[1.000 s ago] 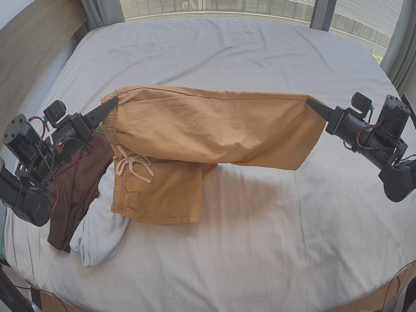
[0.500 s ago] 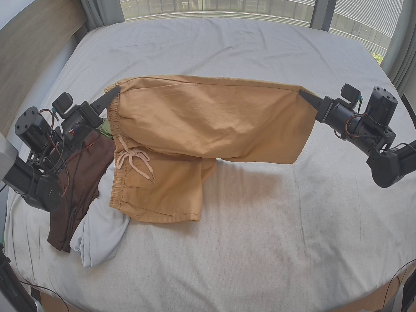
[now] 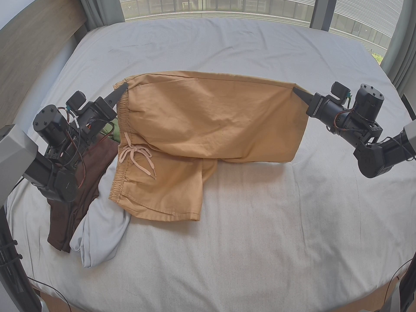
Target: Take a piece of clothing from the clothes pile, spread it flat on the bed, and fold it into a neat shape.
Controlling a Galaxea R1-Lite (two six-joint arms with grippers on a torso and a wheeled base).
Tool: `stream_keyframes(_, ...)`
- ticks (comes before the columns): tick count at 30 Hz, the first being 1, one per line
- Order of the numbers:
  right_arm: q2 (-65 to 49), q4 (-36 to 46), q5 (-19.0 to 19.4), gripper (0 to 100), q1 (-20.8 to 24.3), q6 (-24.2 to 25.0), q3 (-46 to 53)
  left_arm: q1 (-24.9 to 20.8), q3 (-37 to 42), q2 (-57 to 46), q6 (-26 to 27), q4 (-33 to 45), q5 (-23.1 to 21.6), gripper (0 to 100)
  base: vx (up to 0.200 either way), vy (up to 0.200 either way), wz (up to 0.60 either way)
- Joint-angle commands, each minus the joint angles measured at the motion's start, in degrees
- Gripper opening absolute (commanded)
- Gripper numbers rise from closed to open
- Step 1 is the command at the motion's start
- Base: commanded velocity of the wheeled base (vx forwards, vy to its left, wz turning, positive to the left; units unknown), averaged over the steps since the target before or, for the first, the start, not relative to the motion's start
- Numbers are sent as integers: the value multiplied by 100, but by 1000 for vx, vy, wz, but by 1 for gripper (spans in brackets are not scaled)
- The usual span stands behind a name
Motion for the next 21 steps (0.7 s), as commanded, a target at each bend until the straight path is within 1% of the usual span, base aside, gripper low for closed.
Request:
stream_keyframes(1,324,31,3,0,1,2,-329,-36,-526,467,-18,-1,184,0,0,0,0)
stream_keyframes(9,728,40,-14,0,-8,10,-865,-36,-1203,986,-36,-1,509,0,0,0,0)
stream_keyframes(21,1352,137,-32,0,-87,10,-1806,-36,-1748,1311,-45,52,544,0,0,0,0)
